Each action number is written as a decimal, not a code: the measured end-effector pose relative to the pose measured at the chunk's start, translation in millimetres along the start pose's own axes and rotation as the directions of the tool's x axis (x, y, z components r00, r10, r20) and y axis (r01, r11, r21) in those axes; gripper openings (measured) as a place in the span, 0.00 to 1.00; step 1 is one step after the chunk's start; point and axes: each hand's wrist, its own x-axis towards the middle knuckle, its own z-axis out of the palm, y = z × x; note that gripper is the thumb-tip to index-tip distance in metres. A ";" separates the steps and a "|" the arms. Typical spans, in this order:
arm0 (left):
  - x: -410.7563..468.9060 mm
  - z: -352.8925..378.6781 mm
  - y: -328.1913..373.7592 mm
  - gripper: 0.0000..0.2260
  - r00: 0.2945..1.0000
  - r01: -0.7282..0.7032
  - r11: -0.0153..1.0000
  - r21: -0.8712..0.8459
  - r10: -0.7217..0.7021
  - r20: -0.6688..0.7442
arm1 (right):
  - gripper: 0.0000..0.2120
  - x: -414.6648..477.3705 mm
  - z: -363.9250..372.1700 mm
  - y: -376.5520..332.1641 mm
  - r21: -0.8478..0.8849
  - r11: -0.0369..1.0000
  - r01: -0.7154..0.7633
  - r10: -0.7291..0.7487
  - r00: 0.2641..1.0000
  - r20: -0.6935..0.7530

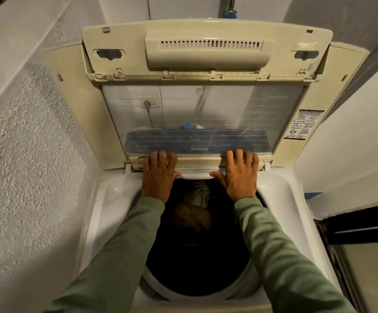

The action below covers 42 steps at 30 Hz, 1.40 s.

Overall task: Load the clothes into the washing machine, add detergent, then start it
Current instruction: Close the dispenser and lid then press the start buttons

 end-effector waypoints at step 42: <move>175.2 -212.3 -64.7 0.46 0.999 -0.029 0.979 -0.202 0.033 0.015 | 0.44 163.9 -236.1 27.4 0.163 0.973 0.164 -0.152 0.985 -0.086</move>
